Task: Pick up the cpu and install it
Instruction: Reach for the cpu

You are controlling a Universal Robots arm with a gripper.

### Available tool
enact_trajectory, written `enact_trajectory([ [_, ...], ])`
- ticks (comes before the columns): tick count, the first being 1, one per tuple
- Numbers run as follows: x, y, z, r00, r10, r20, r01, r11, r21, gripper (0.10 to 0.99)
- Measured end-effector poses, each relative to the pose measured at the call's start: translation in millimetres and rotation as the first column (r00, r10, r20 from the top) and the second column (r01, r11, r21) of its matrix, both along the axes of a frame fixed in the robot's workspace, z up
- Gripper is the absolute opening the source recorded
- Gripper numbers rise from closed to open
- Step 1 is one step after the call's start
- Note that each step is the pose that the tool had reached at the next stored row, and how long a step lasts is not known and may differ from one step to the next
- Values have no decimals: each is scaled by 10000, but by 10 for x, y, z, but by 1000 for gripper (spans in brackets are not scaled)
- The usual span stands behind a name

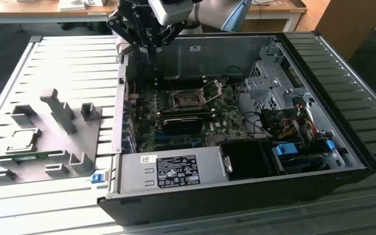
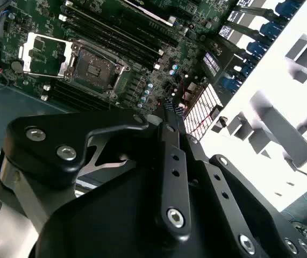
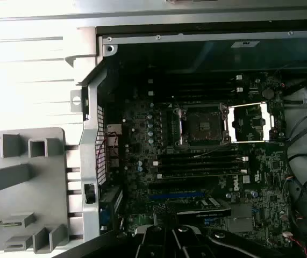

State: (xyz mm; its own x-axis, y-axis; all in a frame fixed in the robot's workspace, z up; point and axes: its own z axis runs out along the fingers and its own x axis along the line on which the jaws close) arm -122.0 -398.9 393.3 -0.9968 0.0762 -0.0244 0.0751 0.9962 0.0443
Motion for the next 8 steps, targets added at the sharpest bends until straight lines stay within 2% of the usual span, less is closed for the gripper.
enact_trajectory([
  [8, -15, 0, 0, 10000, -1, 0, 1, 10000, 0, 106],
])
